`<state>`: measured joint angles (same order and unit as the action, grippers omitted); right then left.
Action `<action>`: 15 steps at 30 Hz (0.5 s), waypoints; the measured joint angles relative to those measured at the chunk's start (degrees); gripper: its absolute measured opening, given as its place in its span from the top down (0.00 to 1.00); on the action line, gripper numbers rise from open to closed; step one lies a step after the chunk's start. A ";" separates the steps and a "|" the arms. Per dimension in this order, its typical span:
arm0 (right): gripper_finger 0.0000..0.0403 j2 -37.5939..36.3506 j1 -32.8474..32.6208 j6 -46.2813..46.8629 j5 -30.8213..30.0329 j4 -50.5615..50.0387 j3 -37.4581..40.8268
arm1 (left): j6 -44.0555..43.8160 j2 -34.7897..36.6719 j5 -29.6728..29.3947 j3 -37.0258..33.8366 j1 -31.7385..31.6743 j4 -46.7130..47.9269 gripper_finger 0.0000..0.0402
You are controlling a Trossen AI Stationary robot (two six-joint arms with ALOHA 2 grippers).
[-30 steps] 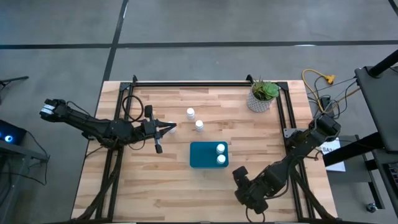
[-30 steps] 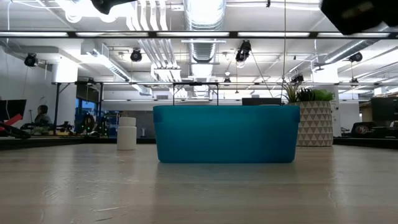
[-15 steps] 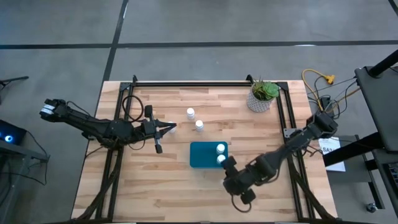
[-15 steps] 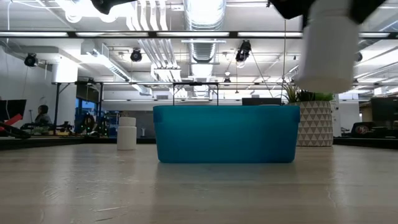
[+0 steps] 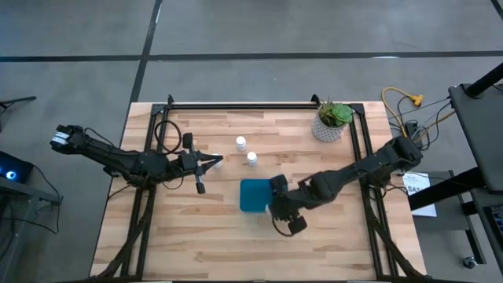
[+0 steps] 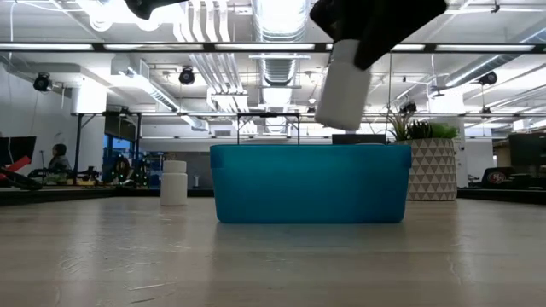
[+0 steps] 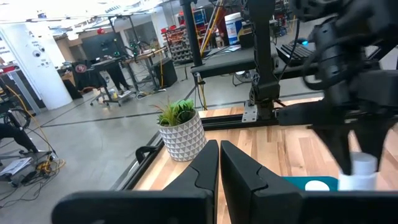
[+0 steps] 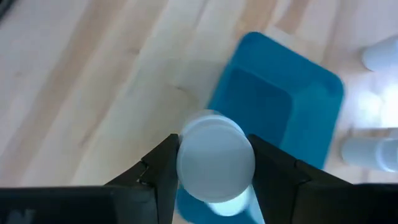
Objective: Pick and place pill bottles into a basket
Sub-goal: Put the white pill bottle into the blue bin
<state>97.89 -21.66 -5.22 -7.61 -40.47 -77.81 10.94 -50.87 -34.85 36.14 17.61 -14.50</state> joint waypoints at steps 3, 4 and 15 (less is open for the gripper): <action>0.62 0.00 2.08 -1.25 0.02 0.07 -0.33 | 0.02 0.00 0.00 0.00 -0.02 0.00 1.00; 0.62 0.00 2.68 -1.66 0.04 0.09 -0.40 | 0.02 0.00 -0.01 0.00 -0.01 0.00 1.00; 0.61 0.24 6.62 -2.47 3.25 0.13 -0.64 | 0.04 0.00 -0.02 0.04 0.00 0.02 1.00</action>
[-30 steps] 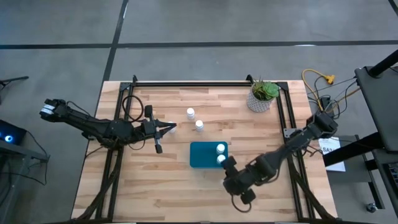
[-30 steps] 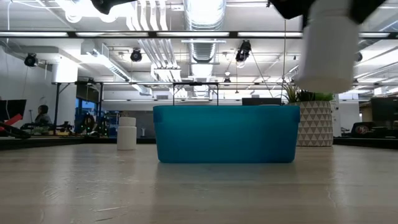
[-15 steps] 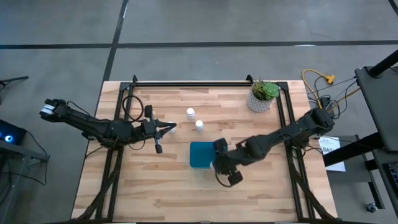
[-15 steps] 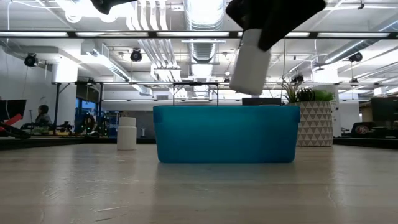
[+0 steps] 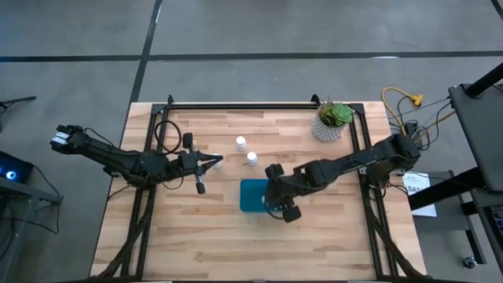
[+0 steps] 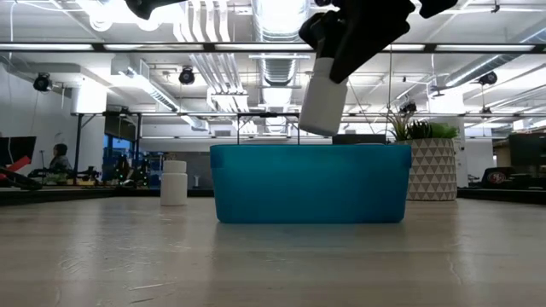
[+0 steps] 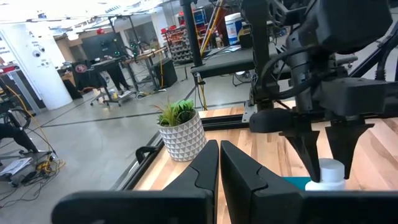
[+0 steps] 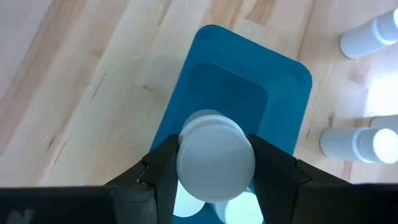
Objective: Pick and place pill bottles into a basket
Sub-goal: Put the white pill bottle into the blue bin
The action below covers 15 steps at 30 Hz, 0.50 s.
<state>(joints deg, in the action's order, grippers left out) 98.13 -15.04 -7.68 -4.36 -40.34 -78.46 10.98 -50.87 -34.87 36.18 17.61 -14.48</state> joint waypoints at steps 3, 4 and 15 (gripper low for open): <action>0.62 0.06 0.43 -0.06 0.00 0.02 0.00 | 0.00 0.00 0.00 0.00 0.00 0.00 1.00; 0.62 0.10 0.53 -0.07 0.00 -0.01 0.00 | 0.00 0.00 0.00 0.00 0.00 -0.02 1.00; 0.61 5.22 1.63 -1.69 1.41 -0.71 -0.02 | 0.37 0.00 0.00 0.00 0.00 -0.02 1.00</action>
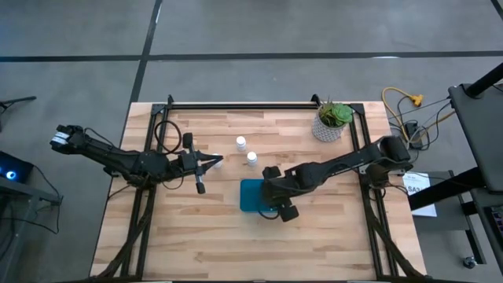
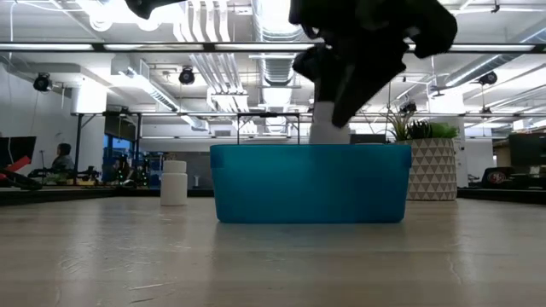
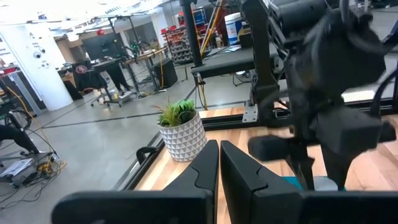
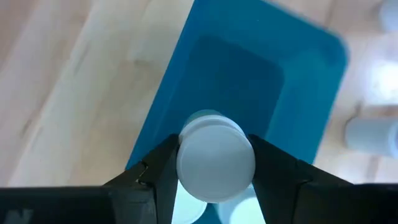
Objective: Pick and place pill bottles into a basket
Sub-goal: Put the white pill bottle into the blue bin
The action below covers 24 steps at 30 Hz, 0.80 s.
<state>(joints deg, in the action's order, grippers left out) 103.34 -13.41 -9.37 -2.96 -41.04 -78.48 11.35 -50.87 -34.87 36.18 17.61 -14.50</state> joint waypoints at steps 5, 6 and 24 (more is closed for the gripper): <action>0.61 1.92 0.80 0.55 -0.01 -0.63 -1.89 | 0.02 0.00 -0.02 0.00 0.00 -0.02 1.00; 0.61 2.28 0.87 0.11 -0.03 -0.69 -2.55 | 0.04 0.00 -0.02 0.00 0.00 -0.01 1.00; 0.61 15.77 1.15 -2.38 1.91 -13.71 -17.06 | -0.07 0.00 -0.02 0.00 -0.01 -0.01 1.00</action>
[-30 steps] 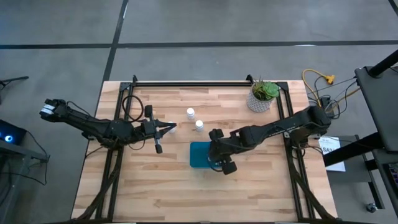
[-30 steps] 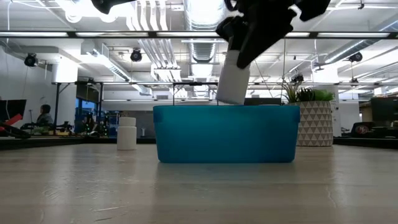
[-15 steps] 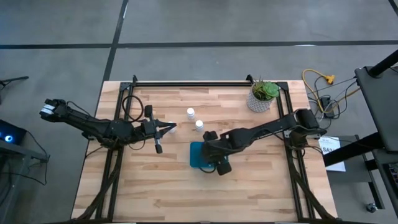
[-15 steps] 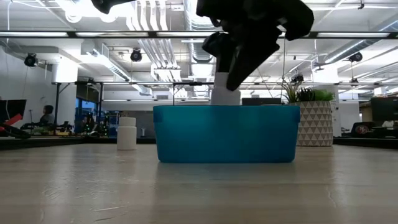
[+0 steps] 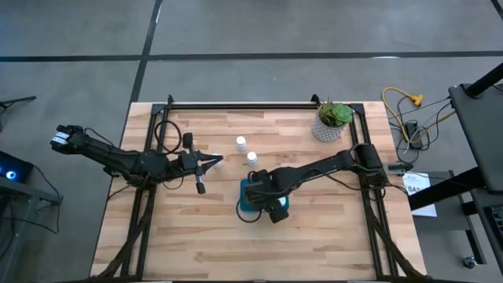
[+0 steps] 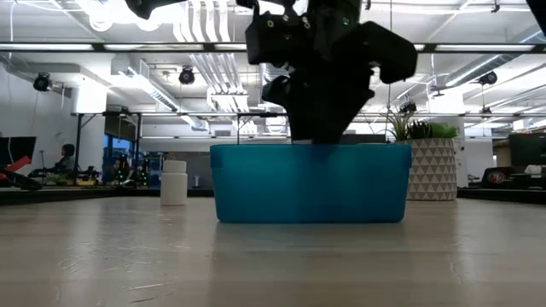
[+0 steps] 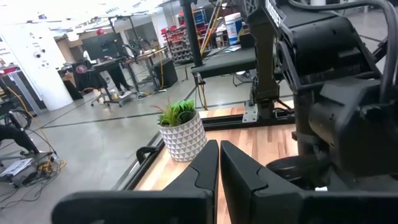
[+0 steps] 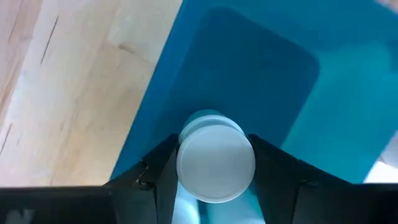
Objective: Pick and place pill bottles into a basket
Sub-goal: Put the white pill bottle into the blue bin
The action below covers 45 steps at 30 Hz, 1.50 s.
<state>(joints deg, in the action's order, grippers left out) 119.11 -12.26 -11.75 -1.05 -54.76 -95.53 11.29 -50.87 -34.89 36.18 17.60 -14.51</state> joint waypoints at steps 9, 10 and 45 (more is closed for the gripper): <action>0.61 -0.52 -0.10 -0.30 0.08 0.89 -0.44 | -0.04 0.00 0.00 0.00 0.00 0.01 1.00; 0.61 -0.45 -0.08 -0.30 0.08 0.90 -0.35 | -0.04 0.00 0.00 0.00 0.00 0.01 1.00; 0.43 -0.11 0.33 0.79 1.50 1.13 2.24 | -0.09 0.00 0.00 0.00 0.00 0.01 1.00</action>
<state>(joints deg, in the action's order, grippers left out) 119.00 -11.93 -10.97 0.45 -53.63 -93.30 11.20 -50.87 -34.89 36.18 17.60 -14.50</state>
